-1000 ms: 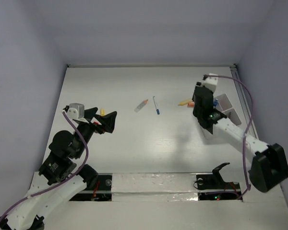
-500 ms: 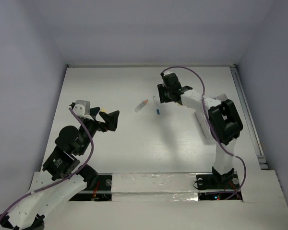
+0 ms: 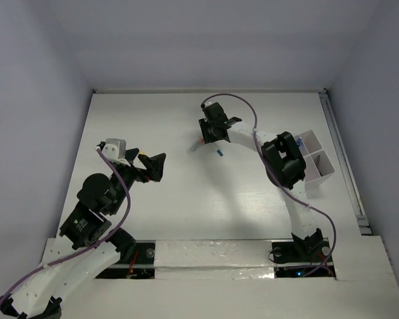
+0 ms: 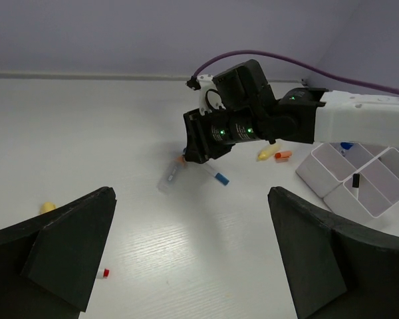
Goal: Sort the stationery into containers
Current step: Pick up the pen from the center of the board.
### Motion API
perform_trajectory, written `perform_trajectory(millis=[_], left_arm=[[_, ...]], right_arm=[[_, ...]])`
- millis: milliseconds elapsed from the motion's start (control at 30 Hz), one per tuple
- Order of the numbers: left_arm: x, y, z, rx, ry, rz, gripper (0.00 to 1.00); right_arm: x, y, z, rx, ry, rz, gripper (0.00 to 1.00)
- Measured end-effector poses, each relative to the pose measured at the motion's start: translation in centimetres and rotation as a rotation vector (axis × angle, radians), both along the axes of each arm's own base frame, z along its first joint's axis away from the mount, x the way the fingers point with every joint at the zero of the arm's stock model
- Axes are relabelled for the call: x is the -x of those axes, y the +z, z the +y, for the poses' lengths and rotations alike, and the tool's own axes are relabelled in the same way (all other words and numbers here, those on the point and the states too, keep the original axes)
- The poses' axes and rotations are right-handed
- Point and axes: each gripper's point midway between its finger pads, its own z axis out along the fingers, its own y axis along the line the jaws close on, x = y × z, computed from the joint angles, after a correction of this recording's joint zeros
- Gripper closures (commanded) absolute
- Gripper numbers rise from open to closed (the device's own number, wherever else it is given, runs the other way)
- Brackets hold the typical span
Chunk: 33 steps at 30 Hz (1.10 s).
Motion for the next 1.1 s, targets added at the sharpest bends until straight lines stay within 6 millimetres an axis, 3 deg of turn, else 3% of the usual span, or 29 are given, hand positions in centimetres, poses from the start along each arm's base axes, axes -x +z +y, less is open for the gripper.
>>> perform_trajectory(millis=[433, 567, 800, 1000, 1100], left_arm=[[-0.1, 0.0, 0.1, 0.0, 0.005, 0.0, 0.01], [-0.1, 0.0, 0.2, 0.0, 0.008, 0.0, 0.01], [-0.1, 0.0, 0.2, 0.0, 0.007, 0.0, 0.01], [-0.1, 0.0, 0.1, 0.0, 0.003, -0.001, 0.01], [0.0, 0.0, 0.1, 0.0, 0.0, -0.001, 0.01]], right_arm=[[-0.3, -0.1, -0.5, 0.055, -0.01, 0.003, 0.72], [-0.5, -0.1, -0.4, 0.081, -0.001, 0.011, 1.0], [-0.4, -0.1, -1.1, 0.075, -0.006, 0.003, 1.0], [2.7, 1.6, -5.2, 0.076, -0.06, -0.038, 1.0], [3.8, 5.9, -7.9, 0.024, -0.128, -0.169, 1.0]])
